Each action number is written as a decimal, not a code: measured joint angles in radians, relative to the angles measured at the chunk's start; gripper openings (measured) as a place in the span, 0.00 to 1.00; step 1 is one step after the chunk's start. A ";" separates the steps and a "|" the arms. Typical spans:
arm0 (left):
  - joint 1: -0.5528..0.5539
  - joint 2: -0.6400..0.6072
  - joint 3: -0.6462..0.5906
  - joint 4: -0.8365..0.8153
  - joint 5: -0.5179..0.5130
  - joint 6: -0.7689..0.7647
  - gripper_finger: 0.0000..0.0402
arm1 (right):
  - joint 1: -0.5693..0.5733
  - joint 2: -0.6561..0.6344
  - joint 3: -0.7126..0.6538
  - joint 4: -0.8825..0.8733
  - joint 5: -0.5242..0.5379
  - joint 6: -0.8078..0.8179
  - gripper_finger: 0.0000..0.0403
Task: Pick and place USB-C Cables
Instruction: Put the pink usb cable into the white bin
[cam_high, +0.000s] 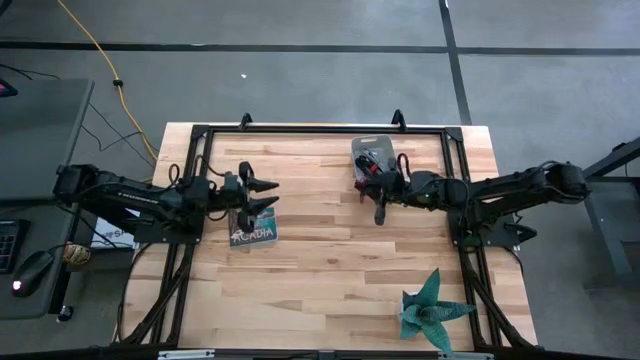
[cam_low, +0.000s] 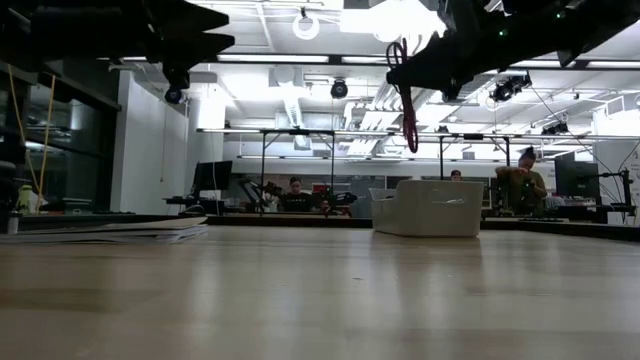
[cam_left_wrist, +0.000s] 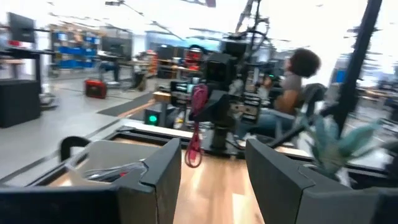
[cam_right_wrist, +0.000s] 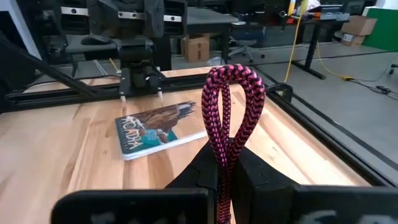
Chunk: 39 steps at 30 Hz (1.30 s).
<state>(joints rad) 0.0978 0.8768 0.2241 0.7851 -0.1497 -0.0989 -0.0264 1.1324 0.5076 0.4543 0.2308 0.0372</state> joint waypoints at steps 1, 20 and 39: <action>0.000 0.000 0.000 0.000 0.014 0.000 0.40 | 0.000 0.000 0.000 -0.002 -0.008 0.001 0.01; 0.000 0.002 0.000 0.017 0.024 -0.029 0.40 | 0.018 0.005 0.114 -0.110 0.225 0.121 0.01; 0.000 0.002 0.000 0.024 0.024 -0.029 0.40 | -0.401 0.437 0.561 -0.899 -0.028 0.307 0.01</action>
<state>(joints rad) 0.0978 0.8787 0.2245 0.8093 -0.1257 -0.1276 -0.4274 1.5690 1.0687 -0.4452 0.2024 0.3439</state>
